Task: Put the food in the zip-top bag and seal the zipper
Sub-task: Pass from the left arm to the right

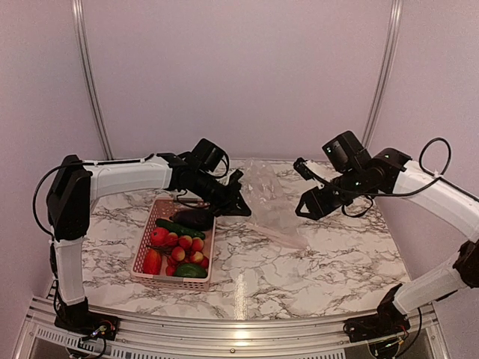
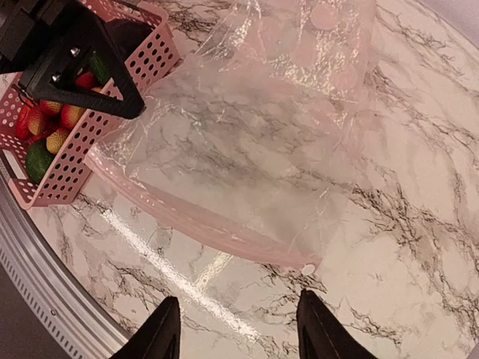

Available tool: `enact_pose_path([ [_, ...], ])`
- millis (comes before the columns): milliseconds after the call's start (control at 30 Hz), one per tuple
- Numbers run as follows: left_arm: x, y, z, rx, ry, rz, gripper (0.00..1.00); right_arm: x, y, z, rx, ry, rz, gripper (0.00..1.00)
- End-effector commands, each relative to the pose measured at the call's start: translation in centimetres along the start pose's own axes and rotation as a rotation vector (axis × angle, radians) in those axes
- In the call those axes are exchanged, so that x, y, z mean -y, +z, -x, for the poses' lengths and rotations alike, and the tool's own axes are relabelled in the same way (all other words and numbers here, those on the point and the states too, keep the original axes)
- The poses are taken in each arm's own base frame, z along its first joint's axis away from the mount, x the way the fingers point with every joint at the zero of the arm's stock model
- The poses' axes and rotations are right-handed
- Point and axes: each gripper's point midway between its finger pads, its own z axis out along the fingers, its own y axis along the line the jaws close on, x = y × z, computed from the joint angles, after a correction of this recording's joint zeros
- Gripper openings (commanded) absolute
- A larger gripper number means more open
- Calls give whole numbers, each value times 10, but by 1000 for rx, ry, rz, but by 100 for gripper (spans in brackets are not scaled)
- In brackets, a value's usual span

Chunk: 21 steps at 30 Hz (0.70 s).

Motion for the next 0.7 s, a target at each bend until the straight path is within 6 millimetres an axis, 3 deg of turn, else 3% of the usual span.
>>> enact_pose_path([
  [0, -2, -15, -2, -50, -102, -23, 0, -21, 14, -4, -59, -200, 46, 52],
  [133, 4, -21, 9, -45, -132, -55, 0, -33, 32, -5, -89, -334, -38, 54],
  [500, -1, -31, 15, -54, -196, -91, 0, -12, 57, 5, -90, -410, -242, 48],
  [667, 3, -34, 18, -46, -215, -121, 0, -23, 68, 0, -89, -458, -240, 50],
])
